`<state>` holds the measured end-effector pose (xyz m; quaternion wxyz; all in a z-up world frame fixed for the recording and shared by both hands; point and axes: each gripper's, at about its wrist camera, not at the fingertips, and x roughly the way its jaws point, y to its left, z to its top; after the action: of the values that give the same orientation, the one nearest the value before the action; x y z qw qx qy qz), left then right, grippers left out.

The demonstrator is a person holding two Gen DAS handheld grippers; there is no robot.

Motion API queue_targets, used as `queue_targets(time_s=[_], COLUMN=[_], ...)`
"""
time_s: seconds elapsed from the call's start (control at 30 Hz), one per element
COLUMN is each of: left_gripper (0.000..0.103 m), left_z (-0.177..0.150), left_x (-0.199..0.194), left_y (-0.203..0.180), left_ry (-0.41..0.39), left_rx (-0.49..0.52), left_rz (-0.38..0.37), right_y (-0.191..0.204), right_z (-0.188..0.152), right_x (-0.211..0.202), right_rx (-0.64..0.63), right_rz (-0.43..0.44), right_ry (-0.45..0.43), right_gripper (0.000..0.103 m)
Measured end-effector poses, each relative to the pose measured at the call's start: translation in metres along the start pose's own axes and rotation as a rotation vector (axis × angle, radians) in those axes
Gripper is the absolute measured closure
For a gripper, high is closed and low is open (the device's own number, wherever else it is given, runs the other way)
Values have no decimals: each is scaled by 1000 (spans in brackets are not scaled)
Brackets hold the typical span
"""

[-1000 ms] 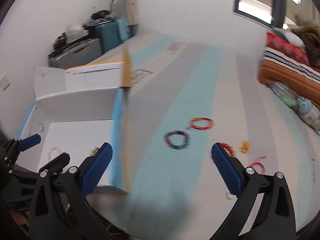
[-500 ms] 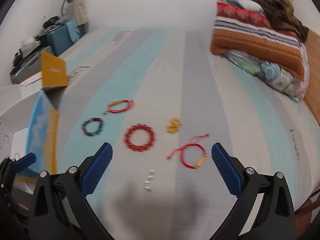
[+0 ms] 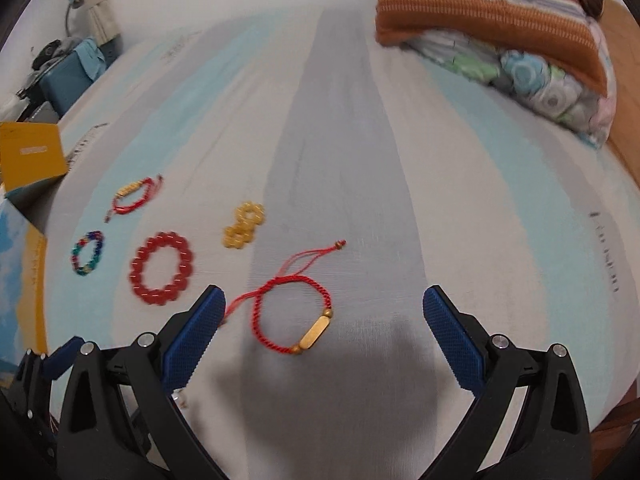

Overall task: Organize jewelry
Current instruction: 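Move both tools back over the remaining bracelets on the bed, then grasp the pearl strand with the left tool while the right tool grasps the red string bracelet's gold bar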

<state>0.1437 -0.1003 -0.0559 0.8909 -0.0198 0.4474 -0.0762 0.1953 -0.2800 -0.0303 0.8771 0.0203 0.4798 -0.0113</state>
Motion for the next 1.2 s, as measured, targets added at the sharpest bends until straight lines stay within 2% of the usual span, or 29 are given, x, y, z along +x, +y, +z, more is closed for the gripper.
queue_targets(time_s=[0.07, 0.2, 0.43, 0.5, 0.67, 0.73, 0.8, 0.9, 1.03, 1.07, 1.1, 1.2], left_gripper=[6, 6, 9, 16, 31, 38, 45, 57, 72, 83, 90, 92], left_z=[-2, -3, -8, -10, -13, -13, -13, -13, -12, -12, -12, -12], left_x=[8, 21, 38, 40, 41, 40, 39, 37, 37, 36, 36, 36], left_y=[-1, -7, -19, -20, -20, -20, -21, -23, -26, -25, -25, -25], left_ry=[4, 14, 19, 13, 9, 11, 13, 19, 28, 30, 38, 52], left_rx=[-8, 2, 39, 47, 56, 51, 54, 64, 80, 81, 82, 86], left_rz=[-16, -14, -4, 10, 62, 55, 61, 67, 84, 78, 68, 47], right_y=[-1, 2, -6, -4, 2, 3, 4, 1, 0, 0, 0, -1], right_z=[-3, -12, -22, -23, -24, -25, -25, -25, -24, -24, -24, -23], right_x=[11, 36, 52, 50, 48, 48, 47, 47, 47, 47, 46, 45], right_rx=[7, -12, 3, -6, -37, -47, -48, -36, -24, -23, -22, -13], right_rz=[5, 74, 97, 74, 49, 41, 41, 54, 63, 64, 65, 69], right_ry=[7, 60, 97, 91, 90, 89, 87, 89, 88, 86, 85, 79], right_gripper=[11, 23, 39, 48, 61, 67, 79, 88, 93, 93, 94, 95])
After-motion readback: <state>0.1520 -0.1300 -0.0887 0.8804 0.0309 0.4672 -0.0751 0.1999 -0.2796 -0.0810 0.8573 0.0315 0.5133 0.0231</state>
